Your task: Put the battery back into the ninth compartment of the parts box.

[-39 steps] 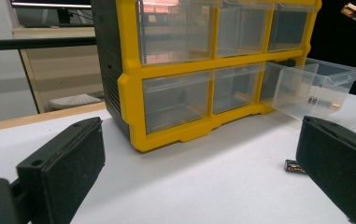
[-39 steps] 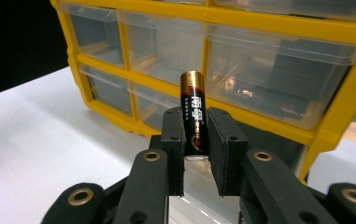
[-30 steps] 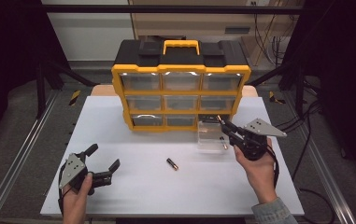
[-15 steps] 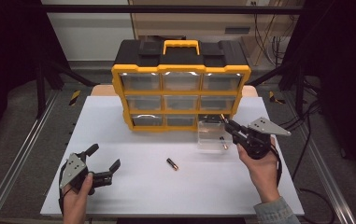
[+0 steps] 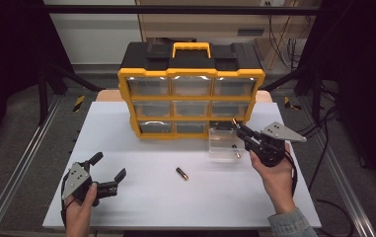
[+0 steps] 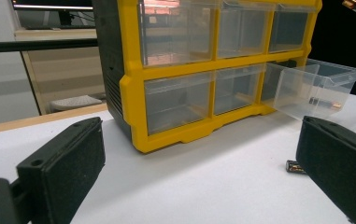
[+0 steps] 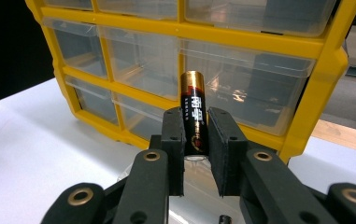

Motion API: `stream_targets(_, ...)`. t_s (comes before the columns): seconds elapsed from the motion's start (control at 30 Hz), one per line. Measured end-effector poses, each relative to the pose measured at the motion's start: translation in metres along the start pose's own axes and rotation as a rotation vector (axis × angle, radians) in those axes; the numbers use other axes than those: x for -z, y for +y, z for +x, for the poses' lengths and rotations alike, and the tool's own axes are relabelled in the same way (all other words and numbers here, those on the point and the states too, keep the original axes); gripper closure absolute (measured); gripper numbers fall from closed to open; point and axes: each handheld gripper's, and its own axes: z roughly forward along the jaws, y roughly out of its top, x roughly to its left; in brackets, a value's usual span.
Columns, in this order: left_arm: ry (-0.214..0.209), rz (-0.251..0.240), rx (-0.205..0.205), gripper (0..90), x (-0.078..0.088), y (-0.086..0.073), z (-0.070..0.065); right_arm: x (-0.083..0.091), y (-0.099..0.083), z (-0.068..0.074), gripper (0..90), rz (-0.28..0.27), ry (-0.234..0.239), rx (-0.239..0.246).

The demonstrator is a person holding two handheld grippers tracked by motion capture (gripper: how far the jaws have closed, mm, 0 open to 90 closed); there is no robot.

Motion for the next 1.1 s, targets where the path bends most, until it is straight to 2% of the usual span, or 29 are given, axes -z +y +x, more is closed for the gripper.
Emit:
stream_targets(0.6,-0.018,0.015,-0.009,1.2,-0.005,-0.001,-0.002,-0.016,0.000,0.000,76.6,0.017,0.004,-0.008)
stream_targets(0.83,-0.015,0.013,-0.008,1.2,-0.003,-0.001,-0.002,-0.026,-0.007,-0.003,76.6,0.070,0.005,0.001)
stream_targets(0.9,-0.014,0.013,-0.007,1.2,-0.004,-0.001,-0.002,-0.029,-0.010,-0.004,76.6,0.088,0.004,-0.003)
stream_targets(1.0,-0.015,0.013,-0.008,1.2,-0.003,-0.001,-0.002,-0.030,-0.016,-0.006,76.6,0.100,-0.021,-0.008)
stream_targets(1.1,-0.011,0.013,-0.008,1.2,-0.003,-0.001,-0.002,-0.031,-0.020,-0.009,76.6,0.114,-0.015,-0.016)
